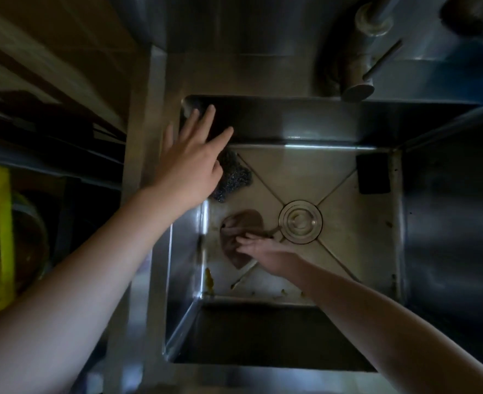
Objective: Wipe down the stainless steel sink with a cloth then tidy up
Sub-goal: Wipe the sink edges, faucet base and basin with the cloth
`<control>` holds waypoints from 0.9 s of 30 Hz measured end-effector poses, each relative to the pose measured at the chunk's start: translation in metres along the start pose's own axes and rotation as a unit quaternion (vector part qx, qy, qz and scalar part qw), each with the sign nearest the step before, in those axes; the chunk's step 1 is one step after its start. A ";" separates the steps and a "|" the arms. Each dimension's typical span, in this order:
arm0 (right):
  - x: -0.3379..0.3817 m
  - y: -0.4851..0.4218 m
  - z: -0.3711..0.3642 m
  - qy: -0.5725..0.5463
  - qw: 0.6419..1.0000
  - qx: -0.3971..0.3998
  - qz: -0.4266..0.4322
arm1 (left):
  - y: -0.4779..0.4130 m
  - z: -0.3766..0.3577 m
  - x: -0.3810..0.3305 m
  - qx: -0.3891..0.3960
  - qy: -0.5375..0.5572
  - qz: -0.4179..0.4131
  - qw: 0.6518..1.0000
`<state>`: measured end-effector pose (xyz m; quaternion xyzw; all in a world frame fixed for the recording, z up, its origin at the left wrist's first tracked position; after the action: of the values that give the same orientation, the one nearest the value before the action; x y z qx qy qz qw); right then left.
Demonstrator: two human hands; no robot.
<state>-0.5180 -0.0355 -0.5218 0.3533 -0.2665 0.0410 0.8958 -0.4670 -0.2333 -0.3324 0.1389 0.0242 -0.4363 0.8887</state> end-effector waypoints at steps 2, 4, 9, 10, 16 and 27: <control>0.009 -0.015 -0.001 -0.026 1.000 0.001 -0.010 | 0.014 0.002 0.009 -0.006 -0.013 0.008 1.000; 0.009 -0.033 0.010 -0.055 0.997 -0.049 -0.032 | 0.028 0.004 0.019 -0.022 -0.024 0.013 0.999; -0.006 -0.067 0.052 -0.108 0.978 -0.152 -0.087 | 0.056 0.003 0.036 -0.025 -0.038 0.031 0.998; -0.004 -0.071 0.054 -0.108 0.976 -0.161 -0.097 | 0.061 0.002 0.039 -0.024 -0.036 0.038 0.998; 0.040 -0.047 0.011 -0.084 0.991 -0.086 -0.053 | 0.093 -0.005 0.047 -0.029 -0.034 0.058 0.997; 0.001 0.002 -0.009 0.002 0.997 -0.044 0.067 | 0.123 -0.012 0.042 -0.050 0.003 0.058 0.997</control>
<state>-0.5137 -0.0282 -0.5253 0.2946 -0.2897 0.0900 0.9062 -0.3439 -0.1915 -0.3232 0.0970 0.0400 -0.3821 0.9182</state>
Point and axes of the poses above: each hand's wrist, its own y-axis away from the middle knuckle, its own z-axis out of the back of the hand, x = y × z, the point moved 2 cm from there along -y, towards the middle knuckle, and after that the axes turned 1 degree about -x, right-handed, at the moved point
